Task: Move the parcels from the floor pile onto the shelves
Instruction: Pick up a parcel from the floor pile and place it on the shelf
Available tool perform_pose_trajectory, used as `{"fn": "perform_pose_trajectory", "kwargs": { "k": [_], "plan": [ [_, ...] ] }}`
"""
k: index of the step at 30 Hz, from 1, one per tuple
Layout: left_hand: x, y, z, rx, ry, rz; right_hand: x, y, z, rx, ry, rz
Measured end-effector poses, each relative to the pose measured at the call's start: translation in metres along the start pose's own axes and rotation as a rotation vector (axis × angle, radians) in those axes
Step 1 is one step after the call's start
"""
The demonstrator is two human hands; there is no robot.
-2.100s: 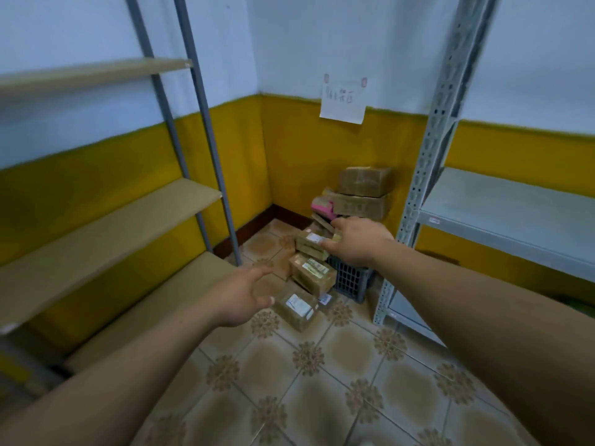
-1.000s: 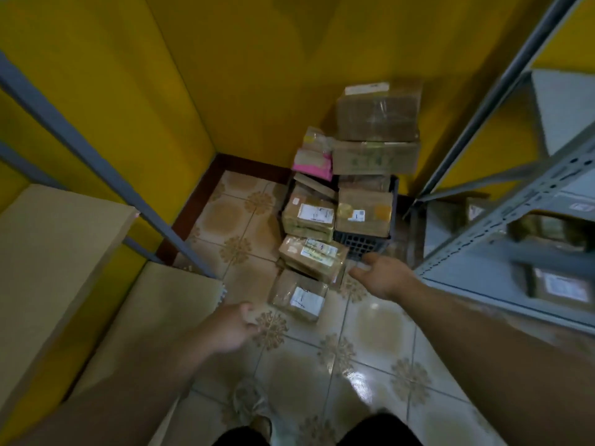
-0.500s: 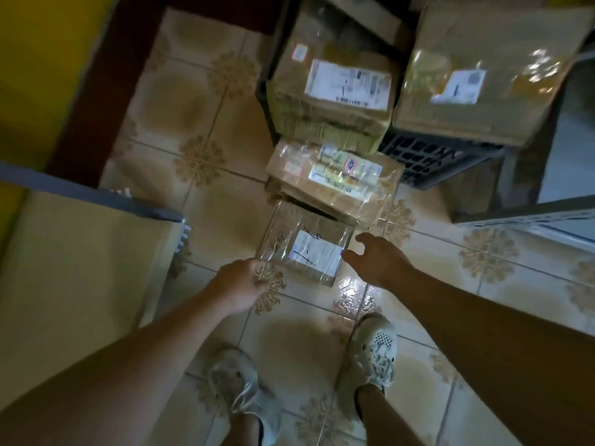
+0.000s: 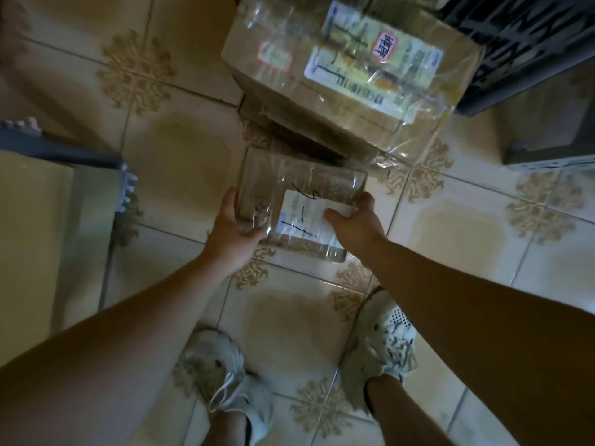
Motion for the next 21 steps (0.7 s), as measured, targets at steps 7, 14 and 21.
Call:
{"fn": "perform_pose_trajectory", "kwargs": {
  "k": [7, 14, 21],
  "plan": [
    [0.004, -0.02, -0.02, 0.118, -0.024, -0.059, -0.007, 0.0, -0.024, -0.018, -0.031, -0.008],
    [0.052, -0.014, -0.092, -0.033, -0.037, -0.12, 0.012, -0.018, -0.106, -0.023, 0.038, 0.066],
    [0.153, 0.036, -0.231, -0.191, -0.083, -0.231, 0.061, -0.109, -0.251, 0.131, 0.218, 0.181]
  ]
}}
Point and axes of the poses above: each hand's wrist, its own z-axis towards the middle knuckle, its own x-axis out of the back of the hand, y = z × x, the point moved 1 cm from there along z, towards the middle knuckle, and after that the axes turned 9 degrees about x, right-handed, at the moved point
